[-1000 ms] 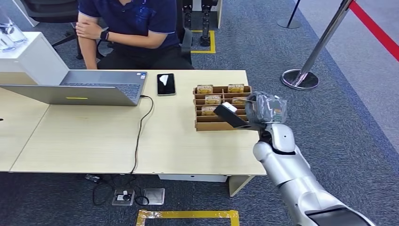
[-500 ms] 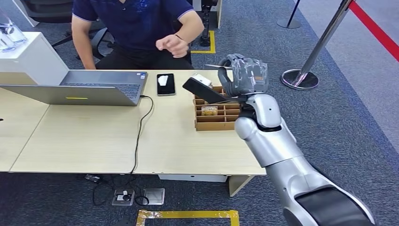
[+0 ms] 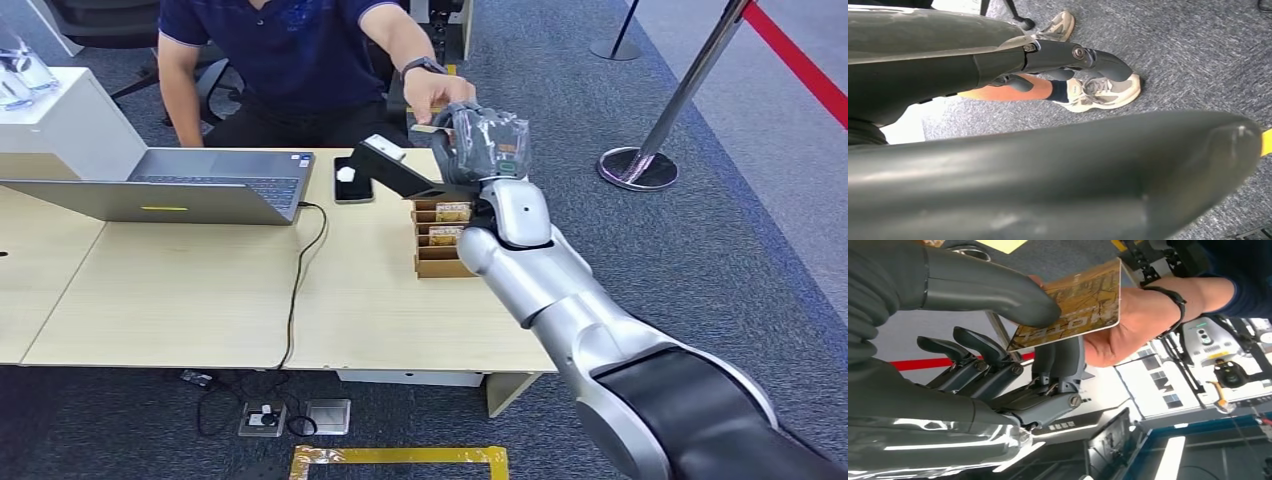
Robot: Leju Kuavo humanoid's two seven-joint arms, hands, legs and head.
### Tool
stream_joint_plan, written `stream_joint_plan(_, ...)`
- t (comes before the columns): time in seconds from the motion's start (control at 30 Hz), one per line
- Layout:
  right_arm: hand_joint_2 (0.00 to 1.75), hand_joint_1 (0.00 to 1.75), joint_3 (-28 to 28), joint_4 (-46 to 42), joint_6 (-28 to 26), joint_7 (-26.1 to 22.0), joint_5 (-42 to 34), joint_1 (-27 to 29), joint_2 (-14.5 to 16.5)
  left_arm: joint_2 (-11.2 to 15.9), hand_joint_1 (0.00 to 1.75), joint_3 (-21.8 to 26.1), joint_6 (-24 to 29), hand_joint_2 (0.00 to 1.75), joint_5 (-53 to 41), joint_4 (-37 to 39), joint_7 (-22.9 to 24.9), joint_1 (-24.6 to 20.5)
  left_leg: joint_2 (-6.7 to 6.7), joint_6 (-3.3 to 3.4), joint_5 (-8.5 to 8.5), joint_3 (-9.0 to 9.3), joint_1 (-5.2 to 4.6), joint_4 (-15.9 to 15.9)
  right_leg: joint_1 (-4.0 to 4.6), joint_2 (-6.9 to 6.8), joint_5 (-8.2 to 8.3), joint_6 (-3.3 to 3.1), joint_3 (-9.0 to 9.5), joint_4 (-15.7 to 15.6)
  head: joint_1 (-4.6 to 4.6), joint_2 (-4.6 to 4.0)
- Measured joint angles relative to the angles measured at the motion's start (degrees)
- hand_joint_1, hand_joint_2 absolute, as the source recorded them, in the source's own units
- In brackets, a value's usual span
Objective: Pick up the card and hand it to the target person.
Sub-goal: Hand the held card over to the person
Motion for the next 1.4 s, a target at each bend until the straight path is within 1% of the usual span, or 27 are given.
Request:
stream_joint_plan(0.33, 1.75, 1.75, 0.02, 3.31, -0.14, 0.00, 0.02, -0.57, 0.53, 0.00, 0.00, 0.00, 0.02, 0.00, 0.00, 0.00, 0.09, 0.06, 0.00, 0.00, 0.00, 0.00, 0.00, 0.00, 0.00, 0.00, 0.00, 0.00, 0.00, 0.00, -0.02, 0.00)
stream_joint_plan(0.87, 1.75, 1.73, 0.00, 5.67, -0.88, 0.49, 1.06, -0.64, 0.50, 0.00, 0.00, 0.00, 0.05, 0.00, -0.01, 0.00, 0.40, 0.13, 0.00, 0.00, 0.00, -0.04, 0.00, 0.00, 0.00, 0.00, 0.00, 0.00, -0.06, 0.00, -0.02, 0.00)
stream_joint_plan(0.9, 1.75, 1.40, 0.00, 5.84, -1.04, 0.58, 1.23, -0.65, 0.46, 0.00, 0.00, 0.00, 0.06, 0.00, -0.03, 0.00, 0.42, 0.14, 0.00, 0.00, 0.00, -0.04, 0.00, 0.00, 0.00, 0.00, 0.00, 0.00, -0.06, 0.00, -0.02, 0.00)
stream_joint_plan(1.0, 1.75, 0.13, -0.02, 6.37, -1.86, 0.59, 1.79, -0.66, 0.23, 0.00, 0.00, 0.00, 0.07, 0.00, -0.18, 0.00, 0.44, 0.15, 0.00, 0.00, 0.00, -0.04, 0.00, 0.00, 0.00, 0.00, 0.00, 0.00, -0.06, 0.00, -0.01, 0.00)
stream_joint_plan(1.03, 1.75, 0.02, -0.04, 6.50, -2.29, 0.56, 1.88, -0.67, 0.13, 0.00, 0.00, 0.00, 0.05, 0.00, -0.22, 0.00, 0.44, 0.15, 0.00, 0.00, 0.00, -0.04, 0.00, 0.00, 0.00, 0.00, 0.00, 0.00, -0.06, 0.00, 0.00, 0.00)
stream_joint_plan(1.2, 1.75, 0.00, -0.70, 6.74, -4.21, -0.02, 1.84, -0.74, -0.63, 0.00, 0.00, 0.00, -0.25, 0.00, -0.70, 0.00, 0.32, 0.13, 0.00, 0.00, 0.00, -0.02, 0.00, 0.02, 0.00, 0.00, 0.00, 0.00, -0.05, -0.01, -0.02, 0.00)
stream_joint_plan(1.3, 1.75, 0.00, -2.02, 5.12, -5.13, -2.38, 1.69, 0.45, -1.57, 0.00, 0.00, 0.00, -0.32, 0.00, -0.90, 0.01, 0.25, 0.16, 0.00, 0.00, 0.00, -0.01, 0.00, 0.02, 0.00, 0.00, 0.00, 0.00, -0.04, -0.01, 0.01, 0.00)
stream_joint_plan(1.4, 1.75, 0.00, -3.91, 1.95, -5.21, -4.40, 2.13, 2.81, -2.26, -0.02, 0.00, -0.01, -0.31, 0.00, -1.02, 0.02, 0.25, 0.30, 0.00, 0.00, 0.00, -0.02, 0.00, 0.03, 0.00, 0.01, 0.00, 0.00, -0.04, -0.01, 0.02, 0.00)
